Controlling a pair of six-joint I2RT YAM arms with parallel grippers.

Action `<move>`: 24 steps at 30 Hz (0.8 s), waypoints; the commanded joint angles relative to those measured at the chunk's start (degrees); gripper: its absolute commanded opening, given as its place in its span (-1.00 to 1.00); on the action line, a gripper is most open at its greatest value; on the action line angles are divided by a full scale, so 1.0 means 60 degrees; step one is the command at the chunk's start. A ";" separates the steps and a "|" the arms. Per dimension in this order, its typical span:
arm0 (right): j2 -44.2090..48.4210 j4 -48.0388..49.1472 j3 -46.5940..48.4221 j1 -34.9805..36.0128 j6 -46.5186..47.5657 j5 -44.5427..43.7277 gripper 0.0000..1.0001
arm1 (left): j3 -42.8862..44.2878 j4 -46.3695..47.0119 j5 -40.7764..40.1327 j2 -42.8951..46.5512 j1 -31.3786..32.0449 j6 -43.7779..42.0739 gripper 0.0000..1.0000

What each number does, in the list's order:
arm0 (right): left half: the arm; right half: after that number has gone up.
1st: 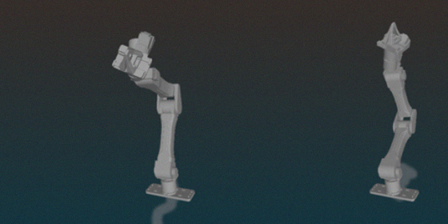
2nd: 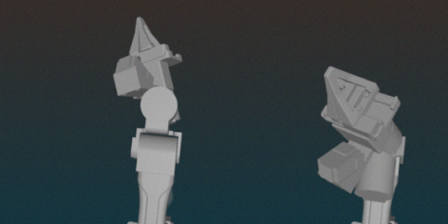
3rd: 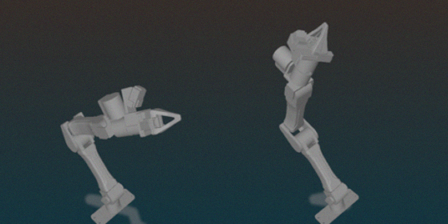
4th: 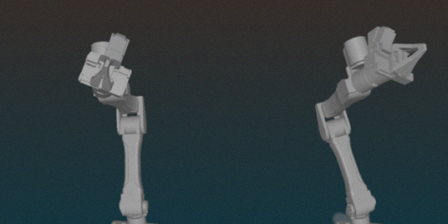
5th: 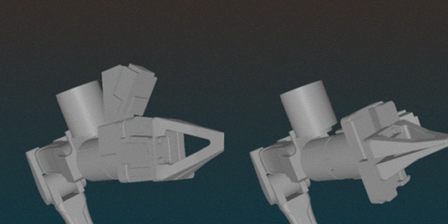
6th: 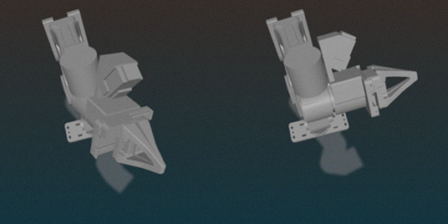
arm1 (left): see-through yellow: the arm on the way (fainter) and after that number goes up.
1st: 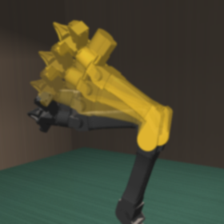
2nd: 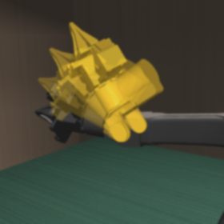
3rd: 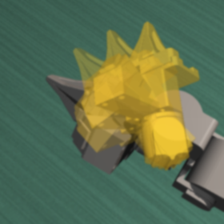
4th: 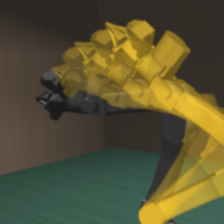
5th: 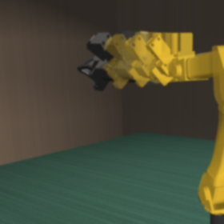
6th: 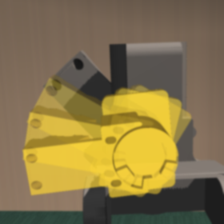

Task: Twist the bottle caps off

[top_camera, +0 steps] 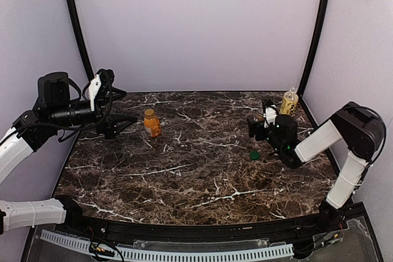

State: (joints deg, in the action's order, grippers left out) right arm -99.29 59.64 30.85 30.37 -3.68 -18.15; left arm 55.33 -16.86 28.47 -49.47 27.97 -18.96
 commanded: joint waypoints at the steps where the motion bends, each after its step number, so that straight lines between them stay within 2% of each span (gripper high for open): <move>1: 0.0446 -0.0484 0.0097 0.0065 0.0186 -0.0160 0.95 | -0.0137 -0.0078 0.0144 0.0167 -0.0054 -0.0078 0.99; 5: 0.0931 -0.0838 0.0057 0.0093 0.0274 -0.0011 0.97 | -0.0313 -0.0027 0.0117 0.0224 -0.0075 0.0075 0.99; 8: 0.1443 -0.1628 0.0189 0.0136 0.0162 -0.0006 0.97 | -0.0598 0.0077 -0.0477 0.0190 -0.0089 0.0513 0.99; 10: 0.2049 -0.2633 0.0351 0.0134 -0.0040 0.0000 0.97 | -0.0776 -0.0062 -0.0987 0.0068 -0.0101 0.0561 0.99; 14: 0.3530 -0.5741 0.0956 0.0153 -0.1120 0.0219 0.97 | -0.0661 -0.0773 -0.1823 -0.0566 -0.0155 0.0310 0.99; 17: 0.4709 -0.7567 0.1338 0.0153 -0.1584 0.0386 0.97 | -0.0325 -0.1349 -0.1892 -0.1425 -0.0206 0.0028 0.99; 19: 0.5536 -0.8313 0.1456 0.0166 -0.1675 0.0585 0.97 | 0.0178 -0.1884 -0.1828 -0.2188 -0.0213 -0.0163 0.99; 22: 0.6677 -0.8590 0.1413 0.0168 -0.1558 0.1284 0.97 | 0.1962 -0.3567 -0.2074 -0.3777 -0.0230 -0.0446 0.99; 23: 0.7006 -0.8560 0.1398 0.0168 -0.1505 0.1454 0.97 | 0.3033 -0.4011 -0.2305 -0.4750 -0.0255 -0.0569 0.99; 24: 0.7271 -0.8549 0.1399 0.0179 -0.1453 0.1578 0.97 | 0.3622 -0.4989 -0.2404 -0.5313 -0.0319 -0.0645 0.99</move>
State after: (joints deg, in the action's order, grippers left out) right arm -61.21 14.37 38.57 30.85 -11.55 -13.67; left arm 63.94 -31.75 17.41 -70.63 26.83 -19.88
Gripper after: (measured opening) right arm 0.985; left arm 0.996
